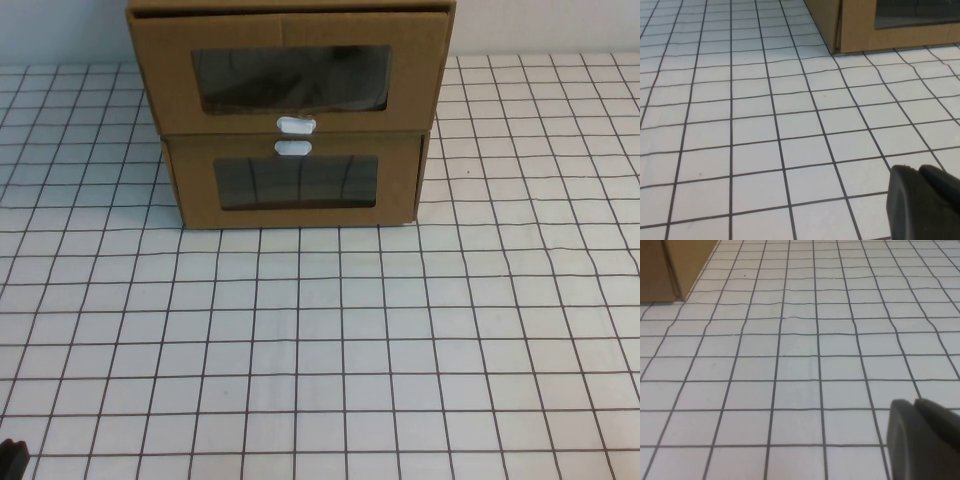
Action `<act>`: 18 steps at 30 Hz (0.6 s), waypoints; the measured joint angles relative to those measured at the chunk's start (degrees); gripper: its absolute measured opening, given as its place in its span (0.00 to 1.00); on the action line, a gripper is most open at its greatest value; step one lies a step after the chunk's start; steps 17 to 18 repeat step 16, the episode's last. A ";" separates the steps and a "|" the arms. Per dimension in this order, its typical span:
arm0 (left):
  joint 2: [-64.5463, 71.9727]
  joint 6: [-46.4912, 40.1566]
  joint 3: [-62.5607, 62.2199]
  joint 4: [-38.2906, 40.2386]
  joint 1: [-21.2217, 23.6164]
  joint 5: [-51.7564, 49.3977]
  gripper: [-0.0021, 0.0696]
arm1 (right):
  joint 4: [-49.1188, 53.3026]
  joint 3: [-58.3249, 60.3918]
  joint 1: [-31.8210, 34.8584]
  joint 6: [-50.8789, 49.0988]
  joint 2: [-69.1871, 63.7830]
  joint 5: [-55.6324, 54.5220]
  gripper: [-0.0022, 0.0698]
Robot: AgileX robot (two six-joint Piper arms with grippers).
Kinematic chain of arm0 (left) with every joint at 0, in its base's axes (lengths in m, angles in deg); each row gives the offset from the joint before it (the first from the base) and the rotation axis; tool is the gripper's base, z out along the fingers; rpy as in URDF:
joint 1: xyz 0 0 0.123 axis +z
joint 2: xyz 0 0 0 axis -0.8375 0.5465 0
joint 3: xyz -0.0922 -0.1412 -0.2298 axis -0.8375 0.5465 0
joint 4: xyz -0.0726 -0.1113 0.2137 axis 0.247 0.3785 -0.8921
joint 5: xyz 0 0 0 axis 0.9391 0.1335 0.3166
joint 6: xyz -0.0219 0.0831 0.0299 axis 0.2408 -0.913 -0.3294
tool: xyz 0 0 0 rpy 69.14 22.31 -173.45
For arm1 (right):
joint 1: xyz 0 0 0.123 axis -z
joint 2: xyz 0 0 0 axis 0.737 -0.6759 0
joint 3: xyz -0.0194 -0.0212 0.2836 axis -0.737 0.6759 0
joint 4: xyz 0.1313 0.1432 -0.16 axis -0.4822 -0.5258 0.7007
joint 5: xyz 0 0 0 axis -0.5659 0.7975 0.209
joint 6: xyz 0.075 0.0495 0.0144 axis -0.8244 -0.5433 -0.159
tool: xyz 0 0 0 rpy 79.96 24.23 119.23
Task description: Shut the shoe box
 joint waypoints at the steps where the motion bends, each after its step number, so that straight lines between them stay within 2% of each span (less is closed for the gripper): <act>1: 0.00 0.00 0.00 0.00 0.00 0.00 0.03 | -0.65 0.00 0.54 0.39 0.00 0.00 0.01; 5: 0.00 0.00 0.00 0.00 0.00 0.00 0.03 | -3.79 0.00 3.89 2.24 0.00 0.00 0.01; 10: 0.00 0.00 0.00 0.00 0.00 0.00 0.03 | -11.00 0.00 6.78 12.55 0.00 0.00 0.01; 18: 0.00 0.00 0.00 0.00 0.00 0.00 0.03 | -13.71 0.00 7.08 14.60 0.00 -0.10 0.01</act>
